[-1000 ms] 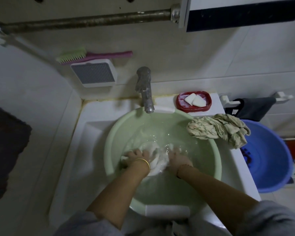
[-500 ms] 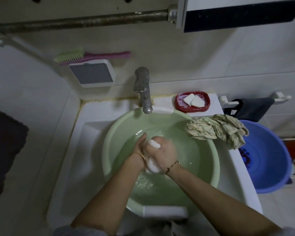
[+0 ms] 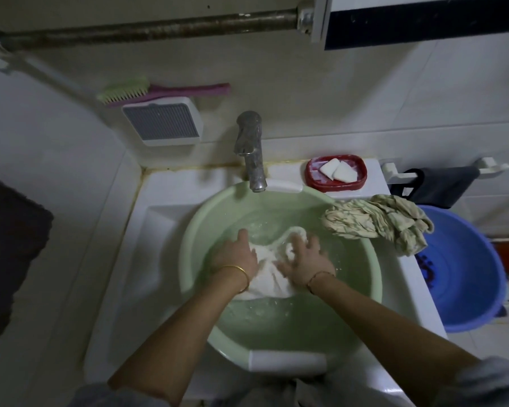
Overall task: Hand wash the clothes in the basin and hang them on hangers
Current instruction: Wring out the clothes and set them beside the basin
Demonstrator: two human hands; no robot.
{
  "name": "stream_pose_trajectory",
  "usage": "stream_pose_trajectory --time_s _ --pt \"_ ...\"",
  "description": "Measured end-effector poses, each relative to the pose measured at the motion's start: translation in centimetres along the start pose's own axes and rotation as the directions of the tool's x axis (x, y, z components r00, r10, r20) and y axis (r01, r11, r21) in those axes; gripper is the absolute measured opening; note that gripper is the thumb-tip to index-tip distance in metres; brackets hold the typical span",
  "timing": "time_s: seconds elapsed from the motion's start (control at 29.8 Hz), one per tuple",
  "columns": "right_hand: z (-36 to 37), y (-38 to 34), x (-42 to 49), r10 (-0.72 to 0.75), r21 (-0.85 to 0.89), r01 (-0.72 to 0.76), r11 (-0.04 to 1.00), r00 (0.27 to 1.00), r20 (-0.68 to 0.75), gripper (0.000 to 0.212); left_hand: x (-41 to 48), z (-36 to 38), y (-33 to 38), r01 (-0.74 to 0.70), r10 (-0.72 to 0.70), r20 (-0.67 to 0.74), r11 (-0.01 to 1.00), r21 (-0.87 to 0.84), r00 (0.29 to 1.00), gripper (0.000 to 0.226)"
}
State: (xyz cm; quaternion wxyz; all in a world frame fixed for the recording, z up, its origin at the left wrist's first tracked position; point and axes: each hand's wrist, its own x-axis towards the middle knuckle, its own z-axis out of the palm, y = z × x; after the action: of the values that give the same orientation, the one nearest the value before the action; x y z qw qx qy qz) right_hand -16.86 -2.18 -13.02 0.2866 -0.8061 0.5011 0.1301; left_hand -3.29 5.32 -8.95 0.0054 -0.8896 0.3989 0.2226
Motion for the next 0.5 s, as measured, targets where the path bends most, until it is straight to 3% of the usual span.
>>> stream_pose_trajectory --time_s 0.1,0.17,0.24,0.3,0.37,0.4,0.44,0.5 --pt "2.2 0.1 -0.3 -0.094 -0.271 0.119 0.955 0.990 0.104 0.099 0.2 2.9 -0.7 -0.076 0.022 0.206 0.963 0.258 0.978 0.072" --pt "3.1 0.2 -0.1 -0.111 -0.403 0.180 0.897 0.976 0.189 0.090 0.1 4.2 -0.8 -0.069 -0.021 0.264 0.943 0.325 0.964 0.085" --pt "3.1 0.3 0.1 -0.050 -0.401 0.136 0.906 0.975 0.218 0.071 0.0 4.6 -0.8 -0.084 -0.012 0.255 0.928 0.362 0.967 0.089" --pt "2.6 -0.4 0.2 0.052 -0.232 -0.005 0.973 0.980 0.194 0.060 1.1 4.8 -0.6 -0.080 0.021 0.236 0.966 0.244 0.971 0.078" --pt "1.6 -1.4 0.1 0.142 0.091 -0.155 0.984 0.980 0.141 0.054 2.2 4.1 -0.2 0.046 -0.002 0.248 0.984 -0.171 0.969 0.056" --pt "1.0 -1.9 -0.2 0.150 0.284 -0.180 0.942 0.981 0.127 0.049 2.7 3.8 0.1 0.146 -0.032 0.256 0.887 -0.439 0.966 0.039" --pt "0.2 -2.4 -0.6 0.133 0.448 -0.174 0.877 0.984 0.120 0.044 2.7 3.2 0.3 0.246 -0.084 0.271 0.722 -0.647 0.959 0.023" --pt "-1.2 -3.2 -2.1 0.066 0.684 -0.089 0.724 0.996 0.059 0.032 2.6 2.3 0.4 0.419 -0.164 0.386 0.334 -0.844 0.908 0.024"
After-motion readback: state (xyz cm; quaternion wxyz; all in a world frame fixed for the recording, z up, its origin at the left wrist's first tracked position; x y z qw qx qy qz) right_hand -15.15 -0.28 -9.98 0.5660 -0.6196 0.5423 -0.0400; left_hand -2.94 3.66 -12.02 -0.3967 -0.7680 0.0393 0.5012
